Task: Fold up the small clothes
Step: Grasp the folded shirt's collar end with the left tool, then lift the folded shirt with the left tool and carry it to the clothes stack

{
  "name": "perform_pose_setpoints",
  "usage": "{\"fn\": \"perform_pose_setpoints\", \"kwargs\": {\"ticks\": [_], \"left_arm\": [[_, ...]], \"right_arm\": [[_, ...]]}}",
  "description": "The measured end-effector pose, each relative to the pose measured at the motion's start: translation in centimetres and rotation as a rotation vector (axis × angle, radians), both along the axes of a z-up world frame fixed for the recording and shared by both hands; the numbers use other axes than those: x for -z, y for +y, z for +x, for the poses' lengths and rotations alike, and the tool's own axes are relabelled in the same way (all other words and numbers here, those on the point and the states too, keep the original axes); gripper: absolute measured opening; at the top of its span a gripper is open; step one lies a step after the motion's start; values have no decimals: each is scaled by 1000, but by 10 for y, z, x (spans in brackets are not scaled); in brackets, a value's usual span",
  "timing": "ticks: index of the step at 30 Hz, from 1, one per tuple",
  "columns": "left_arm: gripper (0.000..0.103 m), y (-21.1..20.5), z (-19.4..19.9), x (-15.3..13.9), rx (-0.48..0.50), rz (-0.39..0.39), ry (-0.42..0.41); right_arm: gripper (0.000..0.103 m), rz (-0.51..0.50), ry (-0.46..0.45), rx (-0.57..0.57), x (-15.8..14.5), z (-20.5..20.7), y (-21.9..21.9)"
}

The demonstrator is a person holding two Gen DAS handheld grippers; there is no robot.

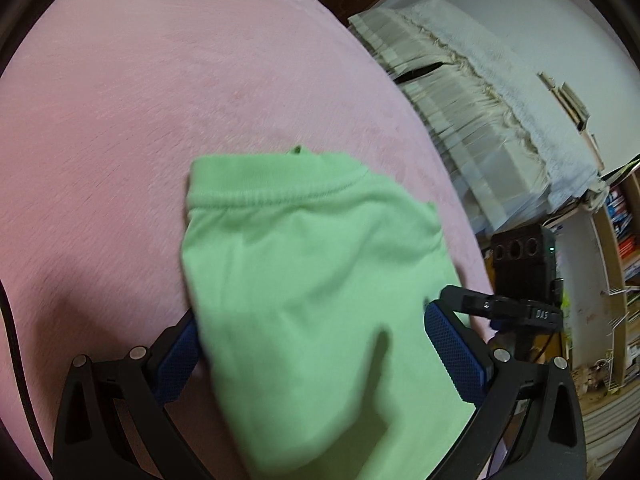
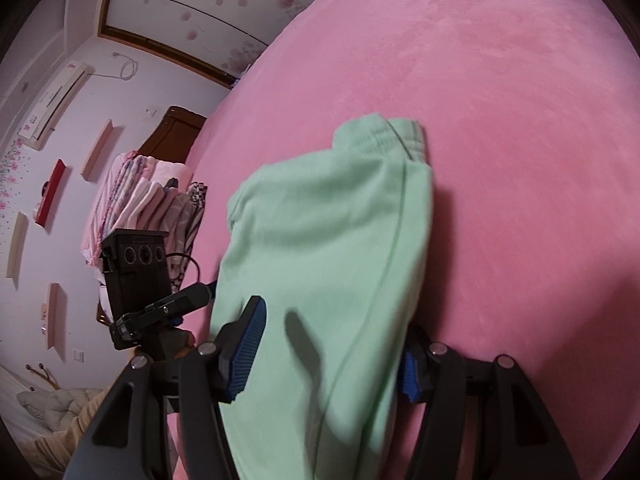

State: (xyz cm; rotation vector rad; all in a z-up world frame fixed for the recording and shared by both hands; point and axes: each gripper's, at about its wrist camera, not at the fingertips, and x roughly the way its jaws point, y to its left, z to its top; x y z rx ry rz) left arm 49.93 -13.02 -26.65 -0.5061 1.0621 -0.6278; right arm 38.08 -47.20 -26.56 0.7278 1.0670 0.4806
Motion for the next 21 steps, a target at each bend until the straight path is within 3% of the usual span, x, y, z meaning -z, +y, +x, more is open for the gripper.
{"fn": "perform_pose_setpoints", "kwargs": {"ticks": [5, 6, 7, 8, 9, 10, 12, 14, 21], "left_arm": [[101, -9, 5, 3, -2, -26, -31], [99, -8, 4, 2, -2, -24, -39], [90, -6, 3, 2, -11, -20, -50], [70, -4, 4, 3, -28, -11, -50], [57, 1, 5, 5, -42, -7, -44], [40, 7, 7, 9, -63, -10, -23], [34, 13, 9, 12, -60, -47, -2], [17, 5, 9, 10, -33, -34, -5], [12, -14, 2, -12, -39, 145, -98]], "right_arm": [[57, 18, -23, -3, 2, 10, 2], [52, 16, -28, 1, 2, 12, 4], [44, 10, -33, 7, 3, 13, 3], [37, 4, -34, 16, 5, 13, 1], [22, 1, -32, 28, 7, 14, -1], [15, 15, -28, 41, 10, 13, -4], [13, 35, -36, 52, 11, 12, -6], [12, 5, -50, 49, 7, 12, -1], [8, -148, -123, 68, -13, 6, 15]]}}
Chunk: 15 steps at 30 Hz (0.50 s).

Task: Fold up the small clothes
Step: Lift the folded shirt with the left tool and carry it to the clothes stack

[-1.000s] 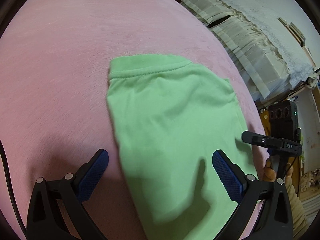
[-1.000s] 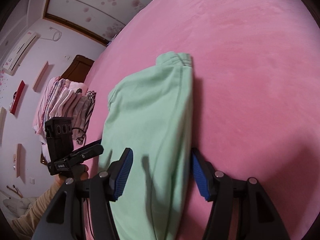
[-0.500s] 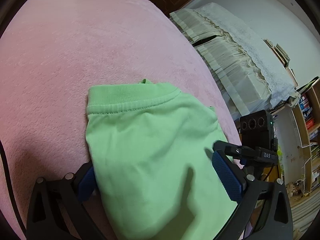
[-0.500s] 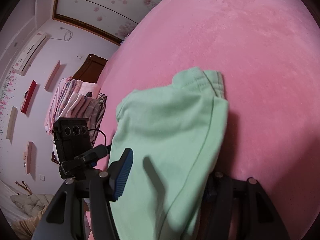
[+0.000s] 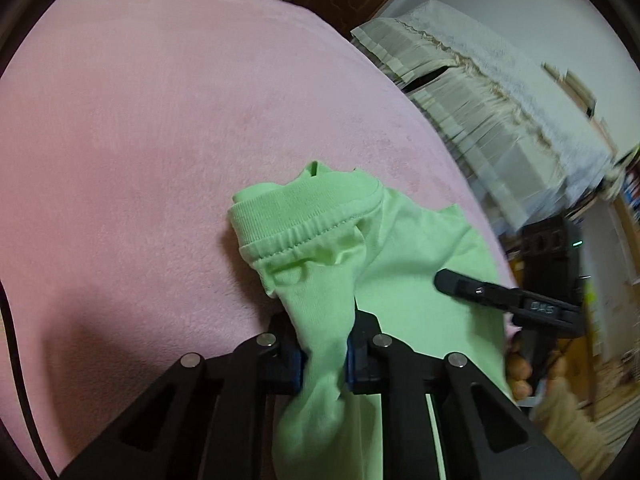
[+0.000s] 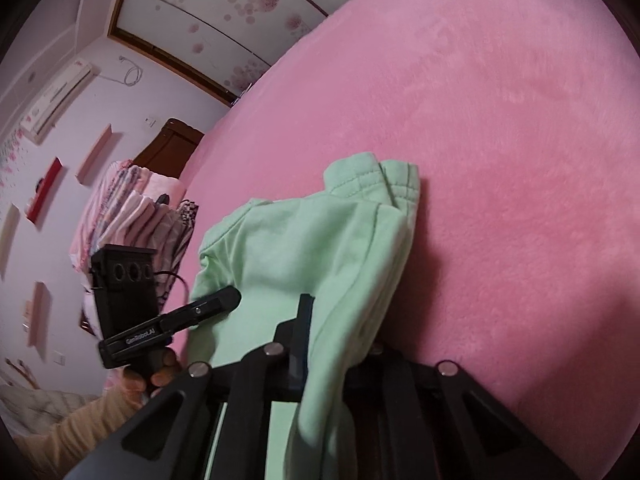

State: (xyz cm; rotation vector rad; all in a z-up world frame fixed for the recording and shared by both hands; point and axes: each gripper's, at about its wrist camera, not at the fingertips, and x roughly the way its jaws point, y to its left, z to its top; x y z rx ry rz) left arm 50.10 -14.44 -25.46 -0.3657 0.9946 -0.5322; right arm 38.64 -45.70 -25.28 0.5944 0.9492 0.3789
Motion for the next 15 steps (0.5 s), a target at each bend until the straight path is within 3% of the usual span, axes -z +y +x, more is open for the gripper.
{"fn": "perform_pose_setpoints", "kwargs": {"ticks": [5, 9, 15], "left_arm": [[10, -16, -17, -31, -14, 153, -122], [9, -14, -38, -63, -30, 189, -198], [10, 0, -93, -139, -19, 229, -349]], "right_arm": [[7, -140, -65, 22, -29, -14, 19], [7, -201, -130, 34, -63, -35, 33], [7, -244, -246, 24, -137, -87, 66]]}}
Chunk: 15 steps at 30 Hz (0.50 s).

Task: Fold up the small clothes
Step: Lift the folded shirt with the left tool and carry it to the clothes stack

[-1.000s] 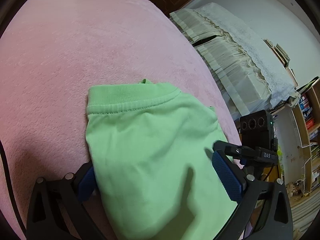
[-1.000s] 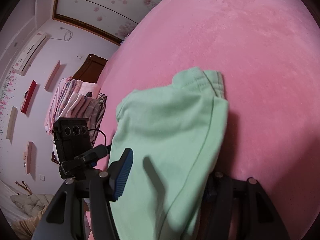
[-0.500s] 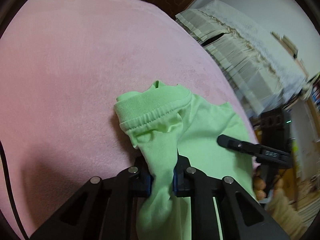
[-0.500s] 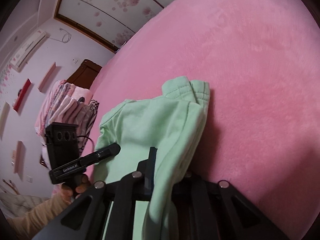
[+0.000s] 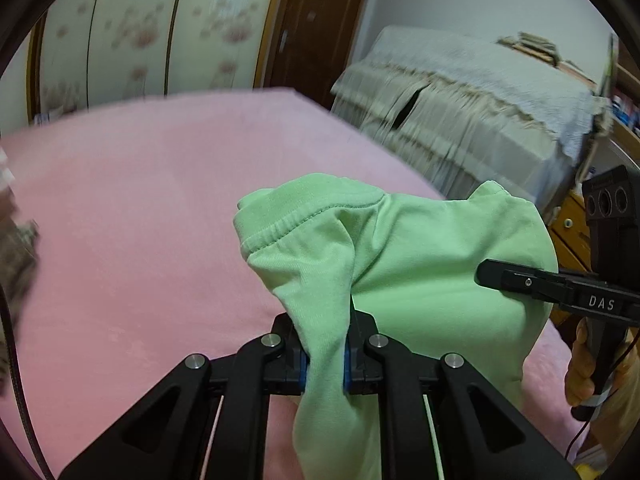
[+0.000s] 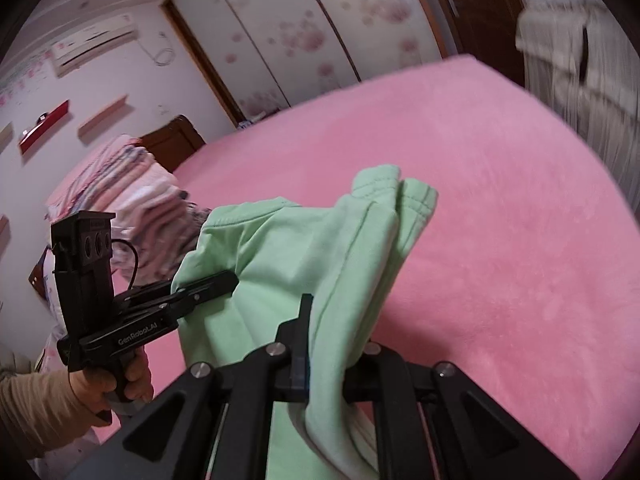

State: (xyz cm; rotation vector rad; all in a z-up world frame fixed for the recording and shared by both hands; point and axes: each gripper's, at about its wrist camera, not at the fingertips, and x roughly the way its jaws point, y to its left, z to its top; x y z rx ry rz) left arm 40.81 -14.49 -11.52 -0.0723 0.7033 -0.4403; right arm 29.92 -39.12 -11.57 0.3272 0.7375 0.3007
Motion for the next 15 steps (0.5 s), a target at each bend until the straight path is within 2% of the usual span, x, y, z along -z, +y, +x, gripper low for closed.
{"fn": "perform_pose_setpoints", "kwargs": {"ticks": [6, 10, 15], "left_arm": [[10, 41, -73, -95, -14, -7, -143], [11, 80, -128, -149, -45, 46, -244], [13, 145, -183, -203, -108, 123, -333]], "right_arm": [[7, -43, -127, -41, -92, -53, 54], [7, -84, -218, -89, -148, -83, 103], [7, -95, -296, -173, -202, -100, 172]]}}
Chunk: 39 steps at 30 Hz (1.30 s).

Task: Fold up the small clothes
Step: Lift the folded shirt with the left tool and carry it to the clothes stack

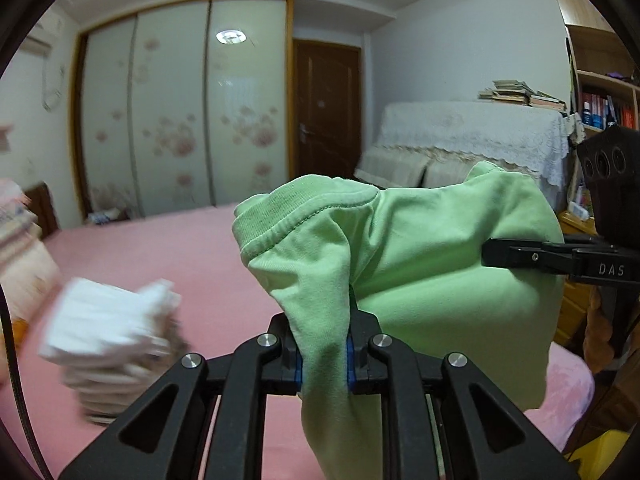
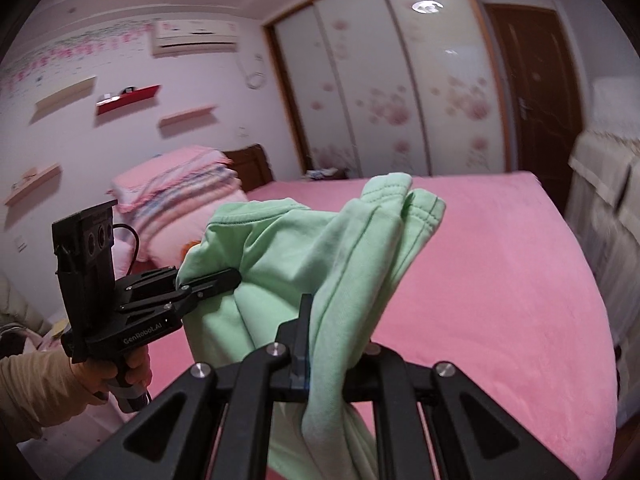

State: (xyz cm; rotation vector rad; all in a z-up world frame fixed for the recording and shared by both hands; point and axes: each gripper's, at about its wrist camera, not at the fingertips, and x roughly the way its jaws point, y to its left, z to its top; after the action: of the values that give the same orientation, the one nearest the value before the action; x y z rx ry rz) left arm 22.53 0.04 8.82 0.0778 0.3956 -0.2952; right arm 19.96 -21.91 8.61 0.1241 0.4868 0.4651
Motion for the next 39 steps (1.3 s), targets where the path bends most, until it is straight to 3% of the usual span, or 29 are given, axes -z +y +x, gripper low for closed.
{"fn": "perform_pose_setpoints", "kwargs": {"ticks": [8, 13, 17, 21, 28, 34, 39], "left_arm": [[14, 119, -42, -75, -189, 122, -93], [16, 196, -18, -94, -306, 215, -80], [16, 243, 21, -99, -373, 236, -61], [16, 274, 76, -90, -420, 283, -47], [16, 318, 156, -58, -469, 292, 1], [16, 332, 208, -30, -485, 316, 45], [18, 332, 261, 6, -501, 362, 74]], "right_arm": [[7, 23, -96, -114, -55, 26, 122], [7, 32, -97, -148, -71, 78, 201], [7, 44, -82, -159, -70, 130, 251], [7, 52, -69, -157, -63, 184, 291], [7, 133, 14, -150, -27, 260, 309], [7, 229, 99, -118, 15, 313, 315], [7, 234, 127, -88, 40, 349, 314]]}}
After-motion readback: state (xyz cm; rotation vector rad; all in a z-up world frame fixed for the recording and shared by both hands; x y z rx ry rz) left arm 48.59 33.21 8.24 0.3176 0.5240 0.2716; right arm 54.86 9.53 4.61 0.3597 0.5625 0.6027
